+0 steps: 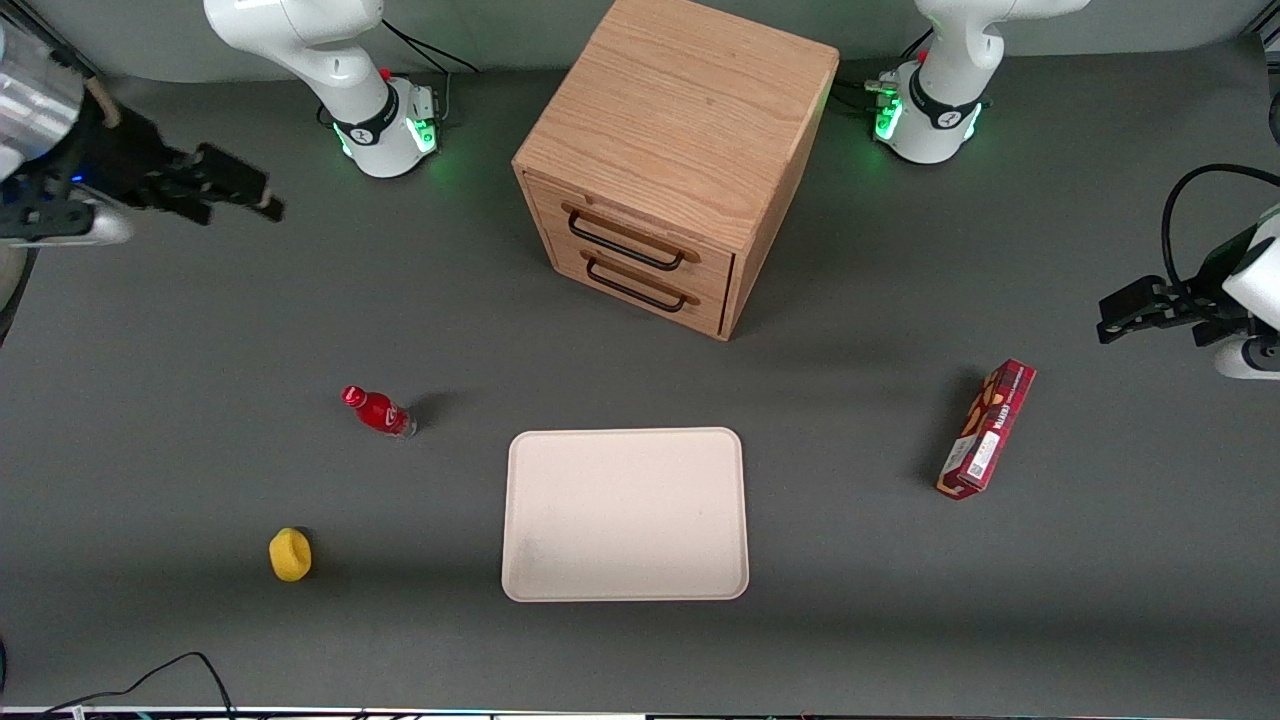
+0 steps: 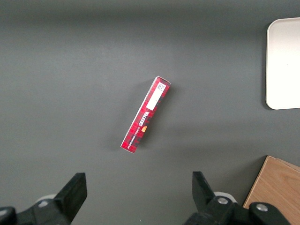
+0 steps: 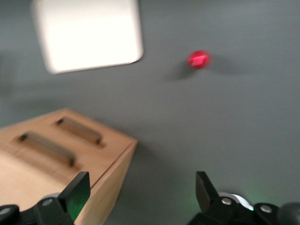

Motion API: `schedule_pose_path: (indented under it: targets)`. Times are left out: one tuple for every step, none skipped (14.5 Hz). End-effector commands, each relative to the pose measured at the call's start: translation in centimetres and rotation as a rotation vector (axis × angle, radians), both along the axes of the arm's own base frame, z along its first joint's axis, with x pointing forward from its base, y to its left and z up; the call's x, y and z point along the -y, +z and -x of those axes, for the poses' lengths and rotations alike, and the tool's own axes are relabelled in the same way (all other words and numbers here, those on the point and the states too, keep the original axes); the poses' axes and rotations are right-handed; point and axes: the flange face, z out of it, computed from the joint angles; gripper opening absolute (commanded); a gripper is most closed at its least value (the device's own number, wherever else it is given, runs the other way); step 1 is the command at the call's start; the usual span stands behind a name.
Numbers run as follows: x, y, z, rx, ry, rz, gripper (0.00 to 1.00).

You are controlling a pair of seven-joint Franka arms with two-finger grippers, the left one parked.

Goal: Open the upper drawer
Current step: 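Move the right gripper to the upper drawer's black handle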

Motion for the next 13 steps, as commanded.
schedule_pose_path:
  targets:
    - [-8.2, 0.2, 1.1, 0.024, 0.304, -0.048, 1.00]
    - [-10.2, -1.2, 1.0, 0.007, 0.381, -0.061, 1.00]
    - [-12.5, -2.0, 1.4, 0.014, 0.501, -0.078, 1.00]
    - [-13.9, -2.6, 1.6, 0.027, 0.603, -0.100, 1.00]
    - [-14.8, -4.5, 0.9, 0.009, 0.687, -0.137, 1.00]
    - [-15.6, -6.0, 0.3, 0.006, 0.783, -0.177, 1.00]
    - [-16.0, -7.3, -0.4, 0.020, 0.863, -0.208, 1.00]
    - [-16.8, -8.8, -1.1, 0.037, 0.918, -0.235, 1.00]
    - [-17.9, -10.3, -1.6, 0.033, 0.934, -0.253, 1.00]
    - [-18.7, -12.0, -2.2, 0.020, 0.935, -0.284, 1.00]
    - [-19.6, -13.4, -2.7, 0.013, 0.929, -0.325, 1.00]
    - [-20.9, -14.8, -2.6, 0.004, 0.938, -0.345, 1.00]
    - [-22.4, -16.2, -2.4, 0.001, 0.958, -0.352, 1.00]
